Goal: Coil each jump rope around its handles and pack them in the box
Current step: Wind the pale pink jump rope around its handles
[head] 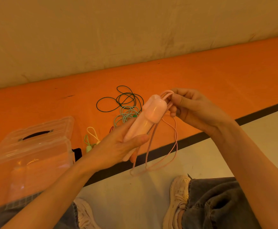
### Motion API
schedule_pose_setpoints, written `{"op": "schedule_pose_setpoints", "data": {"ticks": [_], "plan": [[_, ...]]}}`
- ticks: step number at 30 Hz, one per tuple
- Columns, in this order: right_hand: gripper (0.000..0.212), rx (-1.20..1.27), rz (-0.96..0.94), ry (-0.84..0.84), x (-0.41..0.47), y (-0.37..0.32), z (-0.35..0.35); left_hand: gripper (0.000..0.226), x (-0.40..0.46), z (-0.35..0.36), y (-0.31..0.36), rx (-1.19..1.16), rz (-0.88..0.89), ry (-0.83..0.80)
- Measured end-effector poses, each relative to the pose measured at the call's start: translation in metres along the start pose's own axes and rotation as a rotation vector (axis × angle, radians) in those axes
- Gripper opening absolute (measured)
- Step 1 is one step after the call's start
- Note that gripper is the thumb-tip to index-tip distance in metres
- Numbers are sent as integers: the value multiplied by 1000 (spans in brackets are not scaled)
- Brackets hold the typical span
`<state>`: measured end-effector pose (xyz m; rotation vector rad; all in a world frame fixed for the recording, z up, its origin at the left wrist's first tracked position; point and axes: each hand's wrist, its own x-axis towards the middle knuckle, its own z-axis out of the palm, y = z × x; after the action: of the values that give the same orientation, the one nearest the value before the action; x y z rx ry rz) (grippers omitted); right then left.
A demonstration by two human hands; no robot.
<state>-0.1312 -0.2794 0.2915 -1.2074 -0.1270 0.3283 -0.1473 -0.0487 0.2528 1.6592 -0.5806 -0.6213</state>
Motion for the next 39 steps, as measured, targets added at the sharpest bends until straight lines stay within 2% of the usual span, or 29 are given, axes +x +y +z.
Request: {"op": "schedule_pose_setpoints", "data": {"ticks": [3, 6, 9, 12, 15, 19, 21, 24, 27, 30, 33, 39], "plan": [[23, 7, 14, 29, 1, 0, 2, 46, 0, 5, 3, -105, -21, -107], [27, -114, 28, 87, 1, -2, -1, 42, 0, 3, 13, -75, -101, -74], [20, -282, 45, 137, -1, -1, -5, 46, -2, -10, 14, 264, -164, 16], [24, -424, 113, 198, -1, 2, -4, 42, -5, -9, 10, 651, -205, 58], [25, -376, 171, 264, 2, 5, -5, 40, -4, -2, 5, 855, -216, 145], [29, -50, 171, 306, 8, 6, 1, 46, -4, 2, 1, 632, -177, 232], [30, 37, 173, 299, 9, 6, 3, 52, -3, 2, 2, 529, -147, 260], [31, -93, 273, 224, 8, 9, 9, 42, -1, 0, 2, 471, -114, 299], [38, -212, 296, 192, 8, 16, 22, 42, -1, 1, -4, 542, -147, 273], [39, -360, 206, 277, 12, 22, 34, 48, -1, 4, -8, 620, -171, 222], [27, -440, 147, 364, 12, 23, 36, 48, 2, 5, -7, 608, -177, 215], [28, -564, 161, 380, 12, 22, 40, 51, 3, 14, -7, 574, -168, 222]]}}
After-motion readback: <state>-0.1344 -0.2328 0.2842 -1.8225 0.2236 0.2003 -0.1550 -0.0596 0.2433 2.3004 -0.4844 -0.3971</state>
